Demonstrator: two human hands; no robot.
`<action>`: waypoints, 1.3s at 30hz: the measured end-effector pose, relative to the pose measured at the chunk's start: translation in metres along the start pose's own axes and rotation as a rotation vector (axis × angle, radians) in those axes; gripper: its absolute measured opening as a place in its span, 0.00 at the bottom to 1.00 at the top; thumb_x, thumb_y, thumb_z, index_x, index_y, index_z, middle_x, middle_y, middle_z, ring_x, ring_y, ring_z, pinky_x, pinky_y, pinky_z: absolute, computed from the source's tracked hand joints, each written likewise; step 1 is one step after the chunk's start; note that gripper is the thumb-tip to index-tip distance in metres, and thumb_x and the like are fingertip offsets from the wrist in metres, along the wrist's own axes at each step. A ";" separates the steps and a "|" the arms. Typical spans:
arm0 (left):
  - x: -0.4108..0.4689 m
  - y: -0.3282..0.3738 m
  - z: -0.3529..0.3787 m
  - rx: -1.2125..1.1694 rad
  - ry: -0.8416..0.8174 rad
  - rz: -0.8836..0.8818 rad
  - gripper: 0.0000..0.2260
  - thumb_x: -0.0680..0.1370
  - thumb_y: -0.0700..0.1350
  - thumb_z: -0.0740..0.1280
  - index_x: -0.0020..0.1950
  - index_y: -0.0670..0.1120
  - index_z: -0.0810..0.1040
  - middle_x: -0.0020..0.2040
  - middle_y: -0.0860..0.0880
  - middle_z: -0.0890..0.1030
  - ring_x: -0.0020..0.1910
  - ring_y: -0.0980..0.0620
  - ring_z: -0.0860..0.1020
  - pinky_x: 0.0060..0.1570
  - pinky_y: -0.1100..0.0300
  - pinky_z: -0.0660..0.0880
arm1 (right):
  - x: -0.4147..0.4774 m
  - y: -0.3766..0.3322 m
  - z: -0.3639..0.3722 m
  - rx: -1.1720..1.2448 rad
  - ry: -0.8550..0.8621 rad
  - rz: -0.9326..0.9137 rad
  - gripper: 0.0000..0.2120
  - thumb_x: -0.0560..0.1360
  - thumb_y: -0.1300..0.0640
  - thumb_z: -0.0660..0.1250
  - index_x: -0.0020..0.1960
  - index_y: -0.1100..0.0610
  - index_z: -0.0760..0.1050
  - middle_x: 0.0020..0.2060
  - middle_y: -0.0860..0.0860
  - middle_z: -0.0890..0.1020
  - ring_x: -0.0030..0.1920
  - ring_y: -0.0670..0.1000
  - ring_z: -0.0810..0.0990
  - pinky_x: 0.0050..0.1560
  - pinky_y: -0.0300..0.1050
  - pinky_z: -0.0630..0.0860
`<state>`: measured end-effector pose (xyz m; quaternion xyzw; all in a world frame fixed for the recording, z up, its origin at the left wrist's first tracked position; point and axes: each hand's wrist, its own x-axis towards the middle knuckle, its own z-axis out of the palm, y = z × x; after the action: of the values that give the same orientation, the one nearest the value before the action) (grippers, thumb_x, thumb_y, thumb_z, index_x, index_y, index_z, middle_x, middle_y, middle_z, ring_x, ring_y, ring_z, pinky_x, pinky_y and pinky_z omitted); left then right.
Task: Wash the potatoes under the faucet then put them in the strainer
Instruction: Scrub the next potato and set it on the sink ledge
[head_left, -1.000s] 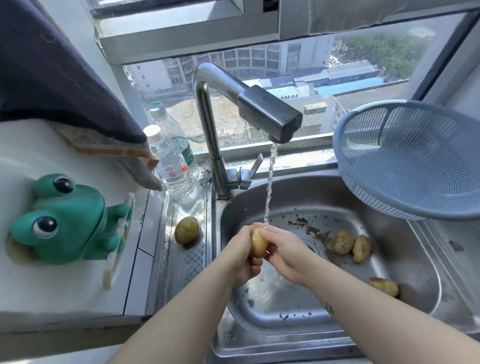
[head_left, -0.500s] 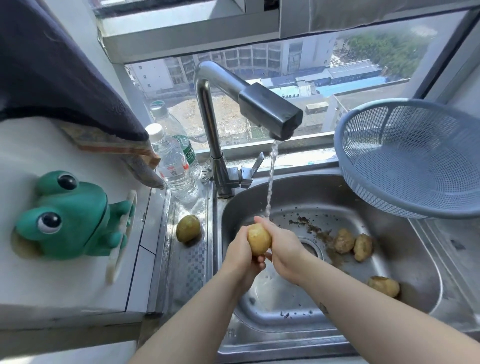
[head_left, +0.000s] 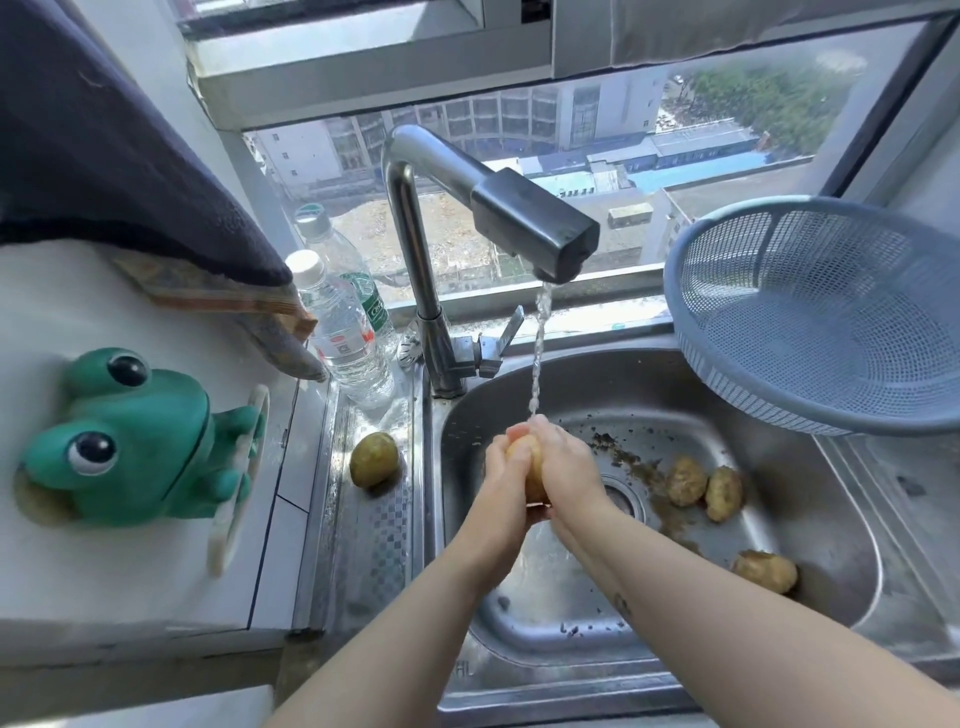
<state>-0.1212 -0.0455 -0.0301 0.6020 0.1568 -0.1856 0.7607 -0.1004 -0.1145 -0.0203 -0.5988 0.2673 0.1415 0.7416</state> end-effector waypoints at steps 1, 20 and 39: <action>0.000 -0.001 -0.001 -0.033 -0.009 -0.005 0.09 0.82 0.47 0.55 0.59 0.50 0.71 0.49 0.49 0.80 0.48 0.52 0.80 0.52 0.50 0.77 | -0.001 0.000 -0.001 -0.008 -0.015 0.014 0.16 0.80 0.52 0.56 0.45 0.56 0.81 0.42 0.54 0.84 0.40 0.52 0.80 0.32 0.40 0.73; 0.007 0.023 0.013 -0.290 0.221 -0.211 0.11 0.80 0.37 0.56 0.43 0.40 0.76 0.35 0.43 0.77 0.37 0.47 0.76 0.34 0.57 0.74 | 0.006 0.007 -0.014 -0.193 -0.170 -0.173 0.05 0.76 0.58 0.64 0.49 0.52 0.77 0.47 0.55 0.81 0.48 0.52 0.79 0.45 0.43 0.78; 0.022 0.021 -0.006 0.085 0.018 -0.073 0.16 0.82 0.52 0.56 0.40 0.46 0.74 0.26 0.52 0.66 0.26 0.55 0.62 0.25 0.63 0.61 | 0.007 0.000 -0.025 -0.344 -0.351 -0.305 0.13 0.82 0.51 0.54 0.66 0.46 0.65 0.58 0.49 0.75 0.61 0.48 0.75 0.64 0.47 0.71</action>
<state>-0.0922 -0.0370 -0.0240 0.6292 0.1773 -0.2145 0.7257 -0.1008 -0.1396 -0.0277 -0.7156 0.0140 0.1732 0.6766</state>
